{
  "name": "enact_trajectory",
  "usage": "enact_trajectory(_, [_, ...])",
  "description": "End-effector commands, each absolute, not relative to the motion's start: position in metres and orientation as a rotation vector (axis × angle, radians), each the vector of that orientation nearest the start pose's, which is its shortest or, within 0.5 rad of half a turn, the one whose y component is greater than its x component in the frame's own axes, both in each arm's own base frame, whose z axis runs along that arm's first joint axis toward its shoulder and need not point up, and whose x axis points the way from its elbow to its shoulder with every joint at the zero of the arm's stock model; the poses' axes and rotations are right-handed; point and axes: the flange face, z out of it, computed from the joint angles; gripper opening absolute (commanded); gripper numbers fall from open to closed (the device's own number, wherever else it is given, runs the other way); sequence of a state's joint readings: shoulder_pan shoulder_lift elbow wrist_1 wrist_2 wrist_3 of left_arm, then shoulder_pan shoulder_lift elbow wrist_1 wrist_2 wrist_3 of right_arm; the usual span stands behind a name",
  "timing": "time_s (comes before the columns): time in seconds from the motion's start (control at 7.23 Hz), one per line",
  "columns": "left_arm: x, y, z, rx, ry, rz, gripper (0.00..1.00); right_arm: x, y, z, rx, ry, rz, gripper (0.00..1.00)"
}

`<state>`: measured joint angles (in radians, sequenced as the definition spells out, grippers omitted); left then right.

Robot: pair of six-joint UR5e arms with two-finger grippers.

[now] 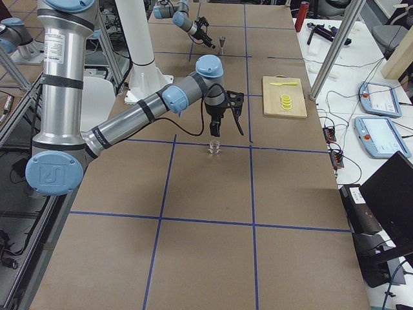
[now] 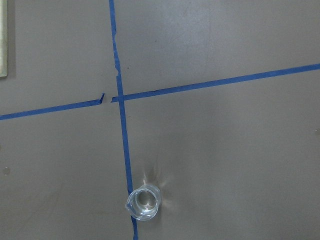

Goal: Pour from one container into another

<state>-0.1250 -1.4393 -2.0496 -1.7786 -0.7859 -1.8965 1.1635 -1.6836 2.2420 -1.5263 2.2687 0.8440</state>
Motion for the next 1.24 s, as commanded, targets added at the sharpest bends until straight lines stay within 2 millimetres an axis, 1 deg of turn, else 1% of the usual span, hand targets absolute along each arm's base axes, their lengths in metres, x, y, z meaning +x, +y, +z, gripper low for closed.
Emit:
enact_trajectory(0.0, [0.421, -0.267, 0.475, 0.863, 0.540, -0.631, 0.99, -0.109, -0.399, 0.383, 0.049, -0.886, 0.203, 1.00])
enact_trajectory(0.14, [0.434, -0.269, 0.486, 0.888, 0.518, -0.623, 0.99, -0.114, -0.395, 0.385, 0.036, -0.881, 0.202, 1.00])
enact_trajectory(0.28, [0.445, -0.271, 0.489, 0.895, 0.512, -0.621, 0.98, -0.119, -0.391, 0.380, 0.033, -0.885, 0.203, 1.00])
enact_trajectory(0.41, [0.446, -0.274, 0.492, 0.913, 0.501, -0.618, 0.96, -0.124, -0.388, 0.378, 0.024, -0.882, 0.212, 1.00])
enact_trajectory(0.69, [0.437, -0.288, 0.491, 0.927, 0.487, -0.646, 0.93, -0.138, -0.374, 0.360, 0.055, -0.857, 0.248, 1.00])
enact_trajectory(0.83, [0.434, -0.293, 0.490, 0.934, 0.484, -0.656, 0.90, -0.144, -0.367, 0.362, 0.067, -0.830, 0.239, 1.00])
enact_trajectory(0.97, [0.433, -0.296, 0.492, 0.937, 0.479, -0.660, 0.89, -0.150, -0.363, 0.365, 0.073, -0.812, 0.228, 1.00])
enact_trajectory(1.11, [0.434, -0.296, 0.494, 0.937, 0.474, -0.658, 0.86, -0.153, -0.362, 0.365, 0.072, -0.811, 0.223, 1.00])
